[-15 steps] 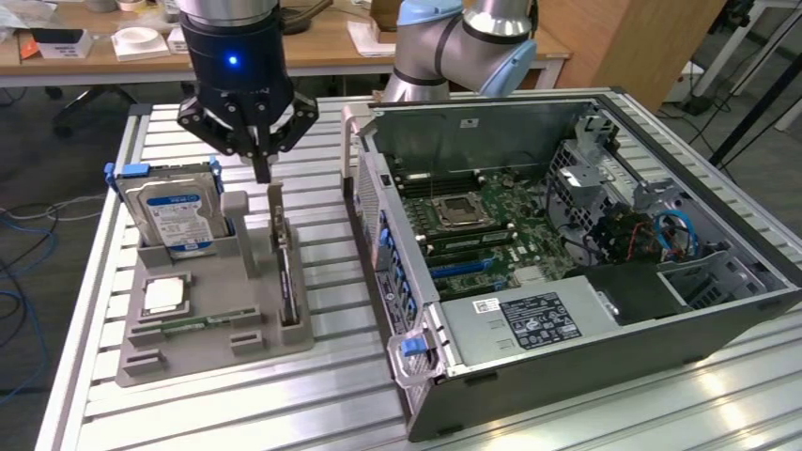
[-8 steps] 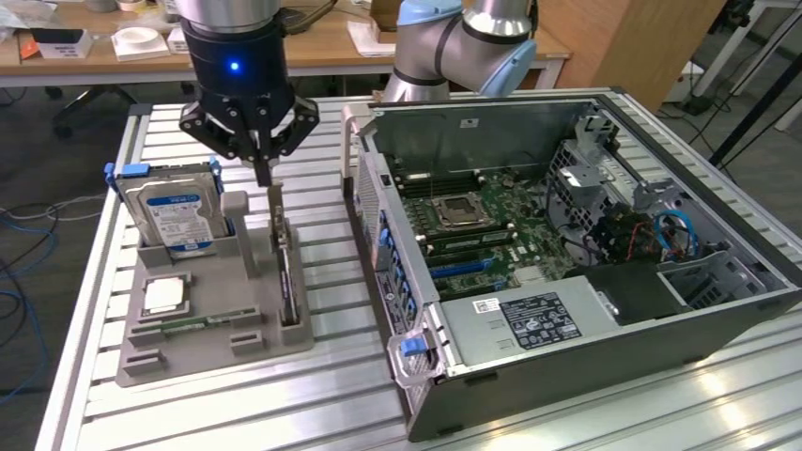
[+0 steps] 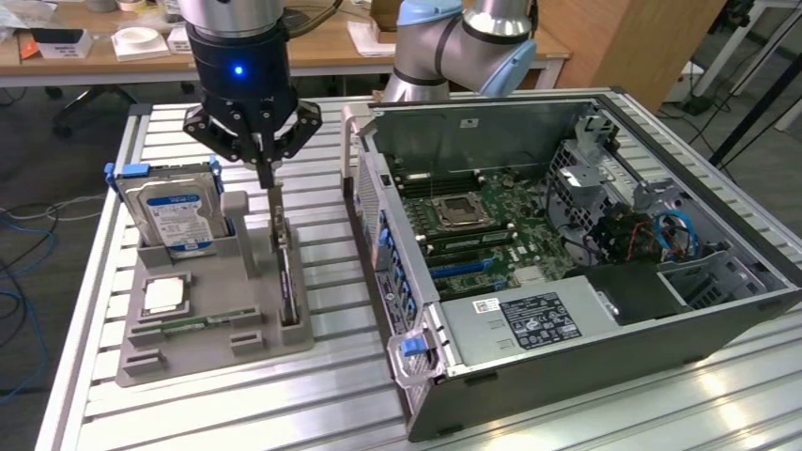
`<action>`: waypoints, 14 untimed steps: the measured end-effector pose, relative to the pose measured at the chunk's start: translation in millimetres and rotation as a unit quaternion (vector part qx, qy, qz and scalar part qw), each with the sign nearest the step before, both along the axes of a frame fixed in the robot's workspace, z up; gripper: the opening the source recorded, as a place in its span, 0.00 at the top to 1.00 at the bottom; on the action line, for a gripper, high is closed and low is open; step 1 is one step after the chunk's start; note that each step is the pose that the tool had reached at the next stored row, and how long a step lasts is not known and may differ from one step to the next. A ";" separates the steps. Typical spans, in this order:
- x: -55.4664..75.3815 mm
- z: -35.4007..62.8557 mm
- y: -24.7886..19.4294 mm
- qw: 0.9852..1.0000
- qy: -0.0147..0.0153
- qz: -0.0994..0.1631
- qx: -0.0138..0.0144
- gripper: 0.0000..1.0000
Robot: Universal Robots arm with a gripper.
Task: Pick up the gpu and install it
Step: 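Pick up the gpu and move the gpu toward the slot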
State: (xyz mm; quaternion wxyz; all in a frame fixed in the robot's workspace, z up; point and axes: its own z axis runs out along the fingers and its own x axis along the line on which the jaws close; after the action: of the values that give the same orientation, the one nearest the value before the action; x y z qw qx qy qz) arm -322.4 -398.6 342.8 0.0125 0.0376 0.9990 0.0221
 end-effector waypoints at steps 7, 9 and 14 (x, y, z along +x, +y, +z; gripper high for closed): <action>2.5 -0.6 -0.1 1.000 0.000 0.000 0.000 0.89; 4.6 -1.1 -0.2 1.000 0.000 0.000 0.000 0.89; 9.5 -2.3 -0.6 1.000 0.000 0.000 0.000 0.89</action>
State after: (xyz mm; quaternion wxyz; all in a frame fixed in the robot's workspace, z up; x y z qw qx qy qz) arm -312.8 -399.2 340.5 0.0125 0.0376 0.9990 0.0221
